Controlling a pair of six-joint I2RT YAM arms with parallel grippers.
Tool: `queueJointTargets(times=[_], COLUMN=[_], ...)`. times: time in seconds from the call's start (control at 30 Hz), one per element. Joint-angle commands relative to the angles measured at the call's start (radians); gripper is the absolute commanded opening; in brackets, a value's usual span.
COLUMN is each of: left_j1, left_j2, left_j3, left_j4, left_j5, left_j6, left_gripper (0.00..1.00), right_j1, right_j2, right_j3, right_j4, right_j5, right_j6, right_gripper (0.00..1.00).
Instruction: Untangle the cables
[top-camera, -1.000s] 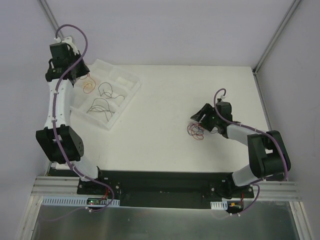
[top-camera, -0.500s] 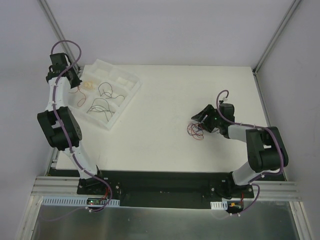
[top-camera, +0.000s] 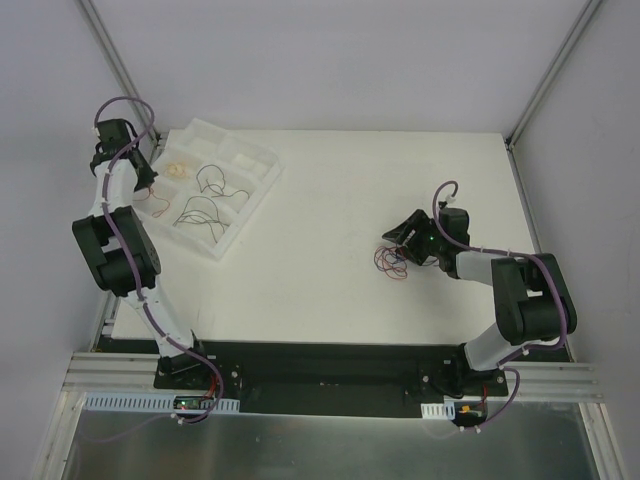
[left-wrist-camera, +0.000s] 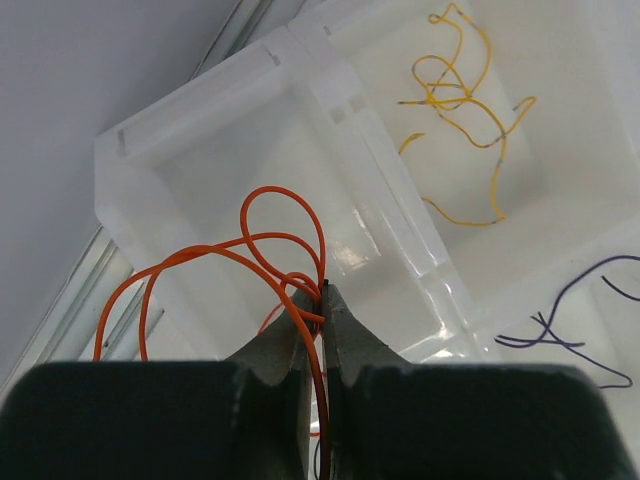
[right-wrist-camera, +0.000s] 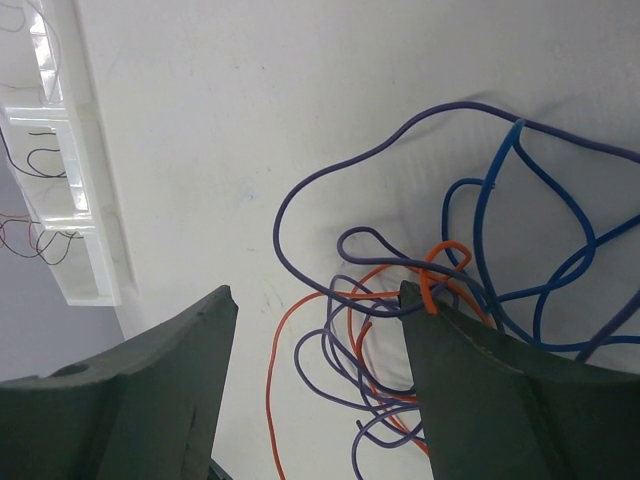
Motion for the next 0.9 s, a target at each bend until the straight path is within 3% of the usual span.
queueJointTargets(times=[0.0, 0.27, 0.4, 0.47, 0.53, 0.67, 0.87], left_j1=[0.032, 0.038, 0.042, 0.042, 0.041, 0.042, 0.039], left_j2=[0.053, 0.100, 0.112, 0.092, 0.063, -0.021, -0.184], left_j3=[0.051, 0.021, 0.046, 0.035, 0.015, -0.021, -0.103], left_j4=[0.006, -0.017, -0.021, -0.021, -0.020, -0.020, -0.006], left_j5=[0.032, 0.186, 0.256, 0.253, 0.256, 0.253, 0.305], left_j6=[-0.002, -0.135, -0.178, -0.198, -0.217, -0.235, -0.278], left_gripper=[0.00, 0.00, 0.06, 0.19, 0.40, 0.59, 0.64], right_j1=[-0.005, -0.006, -0.006, -0.006, -0.006, -0.005, -0.003], right_j2=[-0.016, -0.014, -0.014, -0.016, -0.013, -0.014, -0.029], right_j3=[-0.006, -0.009, -0.008, -0.008, -0.009, -0.008, -0.019], right_j4=[0.051, 0.058, 0.060, 0.060, 0.060, 0.060, 0.060], right_j5=[-0.015, -0.017, -0.018, -0.018, -0.018, -0.017, 0.000], right_j6=[0.006, 0.009, 0.008, 0.008, 0.008, 0.011, 0.005], right_gripper=[0.69, 0.69, 0.69, 0.69, 0.69, 0.69, 0.69])
